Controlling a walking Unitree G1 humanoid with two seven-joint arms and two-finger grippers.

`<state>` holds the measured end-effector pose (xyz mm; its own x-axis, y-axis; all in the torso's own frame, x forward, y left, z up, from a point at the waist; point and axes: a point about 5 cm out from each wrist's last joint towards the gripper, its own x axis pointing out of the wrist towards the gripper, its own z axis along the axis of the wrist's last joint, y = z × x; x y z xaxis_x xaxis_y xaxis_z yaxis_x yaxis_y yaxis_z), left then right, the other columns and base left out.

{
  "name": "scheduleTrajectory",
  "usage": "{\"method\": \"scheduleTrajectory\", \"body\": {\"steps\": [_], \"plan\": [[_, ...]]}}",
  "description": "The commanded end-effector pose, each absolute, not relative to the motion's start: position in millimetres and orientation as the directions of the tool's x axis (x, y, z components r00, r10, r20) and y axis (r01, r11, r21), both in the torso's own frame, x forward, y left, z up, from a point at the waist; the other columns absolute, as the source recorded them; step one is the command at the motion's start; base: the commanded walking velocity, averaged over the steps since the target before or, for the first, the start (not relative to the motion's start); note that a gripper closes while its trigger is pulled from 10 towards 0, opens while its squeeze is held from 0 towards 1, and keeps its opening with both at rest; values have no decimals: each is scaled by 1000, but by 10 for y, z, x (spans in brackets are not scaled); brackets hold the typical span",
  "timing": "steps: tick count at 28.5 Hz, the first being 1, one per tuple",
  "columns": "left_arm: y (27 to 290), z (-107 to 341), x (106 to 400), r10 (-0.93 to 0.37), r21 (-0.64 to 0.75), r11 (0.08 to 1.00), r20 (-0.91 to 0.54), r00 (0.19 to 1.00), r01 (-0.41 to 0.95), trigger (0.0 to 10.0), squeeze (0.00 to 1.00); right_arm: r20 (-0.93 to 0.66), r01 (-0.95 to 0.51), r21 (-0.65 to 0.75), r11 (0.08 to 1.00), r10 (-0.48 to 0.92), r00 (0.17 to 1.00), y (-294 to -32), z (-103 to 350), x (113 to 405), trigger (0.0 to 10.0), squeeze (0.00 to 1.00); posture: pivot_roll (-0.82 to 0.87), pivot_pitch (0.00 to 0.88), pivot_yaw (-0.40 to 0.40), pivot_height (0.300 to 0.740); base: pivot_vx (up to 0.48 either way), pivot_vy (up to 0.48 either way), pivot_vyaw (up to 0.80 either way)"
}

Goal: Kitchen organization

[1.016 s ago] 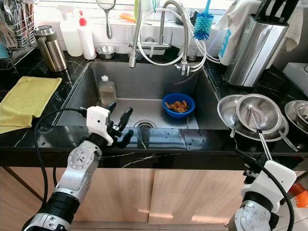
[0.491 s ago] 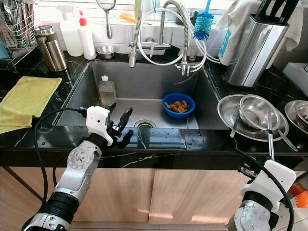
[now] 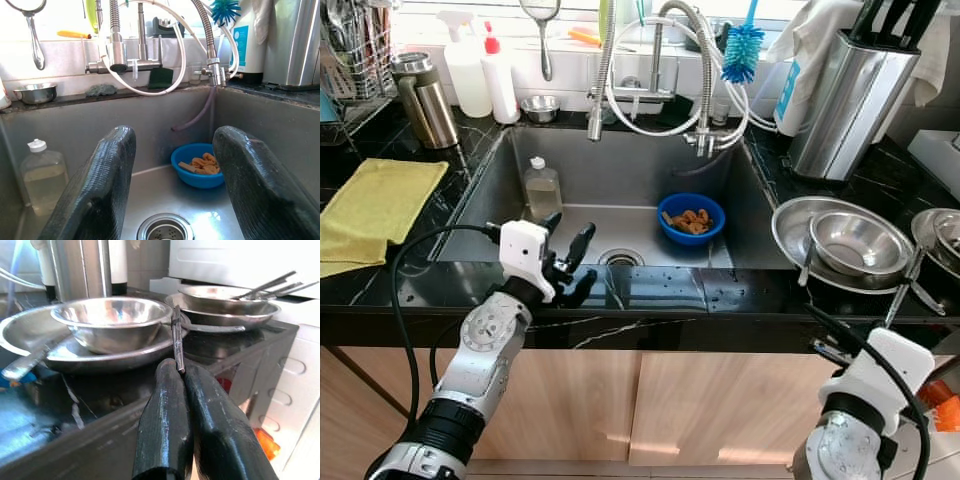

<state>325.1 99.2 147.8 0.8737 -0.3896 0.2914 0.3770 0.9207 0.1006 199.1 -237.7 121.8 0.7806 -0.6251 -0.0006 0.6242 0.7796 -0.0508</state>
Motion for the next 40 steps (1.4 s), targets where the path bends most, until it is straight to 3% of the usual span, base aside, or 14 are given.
{"method": "scheduleTrajectory", "body": {"steps": [1,2,3,4,5,19,34,40], "plan": [[962,1496,3257,-400,122,916,296,867,381,10000,0,35,597,-28,802,-596,803,-2353,1294,2035,863,0,70,23,-64,740,0,0,0],[961,1495,3257,-400,121,917,296,867,381,10000,0,45,589,-23,808,-588,808,-2345,1310,2046,863,0,70,23,-64,740,0,0,0],[960,1494,3256,-400,120,916,296,867,382,10000,0,69,574,-17,819,-572,818,-2324,1356,2064,6902,0,68,19,-64,740,0,0,0],[958,1492,3255,-400,119,916,296,867,382,10000,0,87,564,-11,826,-561,823,-2309,1394,2075,9098,0,68,18,-65,740,0,0,0],[957,1491,3254,-400,118,916,296,867,383,10000,0,104,559,-2,829,-556,825,-2296,1432,2083,10000,0,68,16,-65,740,0,0,0],[928,1489,3248,-404,111,914,300,864,390,10000,0,183,579,27,815,-573,799,-2296,1594,2091,10000,0,67,10,-70,740,0,0,0],[928,1480,3251,-400,105,916,296,867,387,10000,0,279,700,25,713,-678,680,-2432,1773,1989,10000,0,65,22,-73,740,0,0,0],[932,1482,3253,-398,105,917,297,868,384,10000,0,283,674,34,738,-654,702,-2381,1785,2033,10000,0,66,20,-72,740,0,0,0]]}}
